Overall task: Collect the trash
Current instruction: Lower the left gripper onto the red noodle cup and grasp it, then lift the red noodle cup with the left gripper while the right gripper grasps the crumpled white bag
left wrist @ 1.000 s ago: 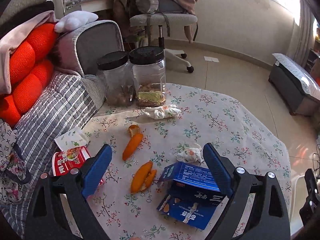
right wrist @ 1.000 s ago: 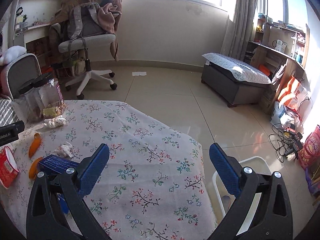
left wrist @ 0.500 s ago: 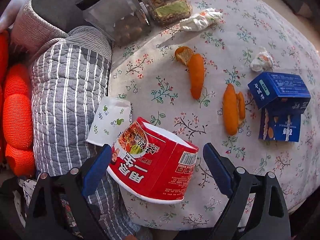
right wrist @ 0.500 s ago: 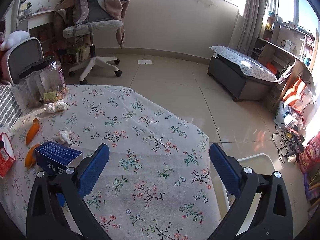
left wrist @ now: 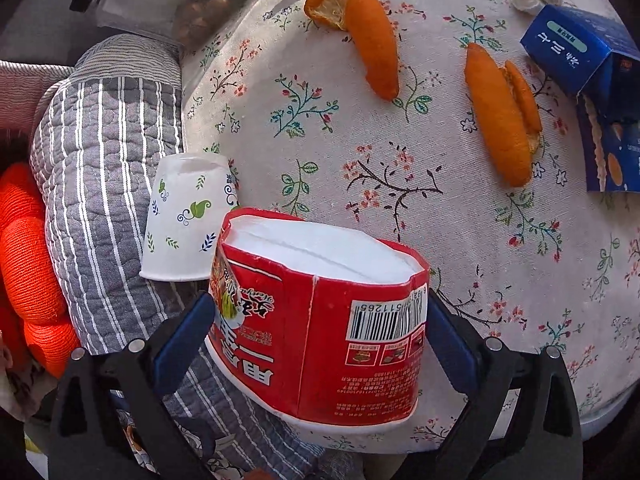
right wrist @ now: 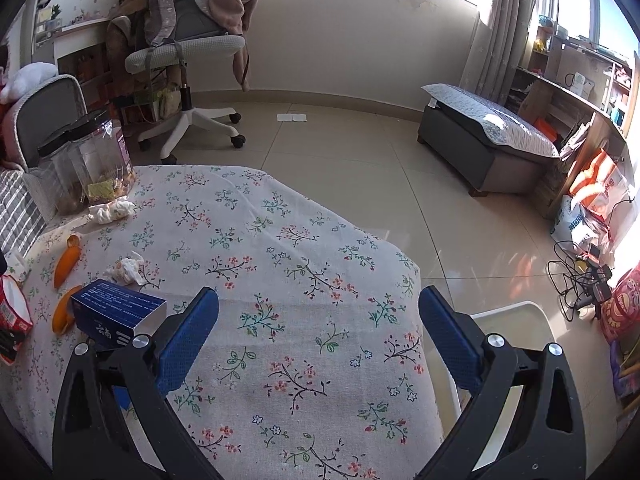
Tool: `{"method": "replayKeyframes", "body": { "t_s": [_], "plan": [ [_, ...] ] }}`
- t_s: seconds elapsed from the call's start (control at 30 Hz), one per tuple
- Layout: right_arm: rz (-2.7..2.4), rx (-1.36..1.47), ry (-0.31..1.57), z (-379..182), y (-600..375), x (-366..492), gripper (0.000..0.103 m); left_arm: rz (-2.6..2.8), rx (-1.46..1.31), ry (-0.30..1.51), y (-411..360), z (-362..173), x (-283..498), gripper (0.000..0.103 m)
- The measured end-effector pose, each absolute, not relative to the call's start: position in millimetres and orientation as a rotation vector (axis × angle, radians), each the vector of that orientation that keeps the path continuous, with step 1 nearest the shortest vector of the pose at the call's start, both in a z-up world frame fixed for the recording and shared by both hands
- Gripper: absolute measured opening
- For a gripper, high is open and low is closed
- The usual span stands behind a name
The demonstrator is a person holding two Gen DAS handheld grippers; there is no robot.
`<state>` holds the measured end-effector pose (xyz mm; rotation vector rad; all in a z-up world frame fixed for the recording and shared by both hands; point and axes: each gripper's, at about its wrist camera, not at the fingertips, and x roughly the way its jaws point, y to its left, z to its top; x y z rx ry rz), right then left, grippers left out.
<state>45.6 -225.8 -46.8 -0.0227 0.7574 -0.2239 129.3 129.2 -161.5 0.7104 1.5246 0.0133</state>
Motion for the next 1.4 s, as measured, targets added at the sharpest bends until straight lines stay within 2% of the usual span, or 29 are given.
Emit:
{"method": "replayKeyframes", "body": {
  "t_s": [0.1,0.27,0.6,0.8,0.93,1.13,1.4],
  "plan": [
    [-0.225,-0.021,0.753,-45.2,-228.2,43.9,0.096,0.020,0.607,1.499,133.5,-149.4,126.7,0.091],
    [-0.224,-0.015,0.758,-46.4,-230.1,43.1,0.096,0.011,0.418,1.404,137.5,-112.8,124.1,0.089],
    [-0.023,-0.063,0.821,-45.1,-189.1,86.5,0.096,-0.057,-0.326,1.024,139.2,-30.8,130.3,0.089],
    [0.193,-0.163,0.816,-38.9,-112.9,155.5,0.096,0.013,-0.413,0.793,137.5,-13.4,135.3,0.089],
    [0.414,-0.371,0.798,-50.9,-51.8,193.3,0.095,0.073,-0.411,0.763,162.8,-15.4,137.3,0.090],
    [0.628,-0.636,0.823,-93.6,13.9,236.5,0.084,0.043,-0.536,0.722,197.3,-10.4,138.7,0.090],
    [0.706,-0.625,0.891,-136.5,22.3,284.1,0.067,-0.012,-0.559,0.710,202.2,-10.9,137.2,0.090]
  ]
}}
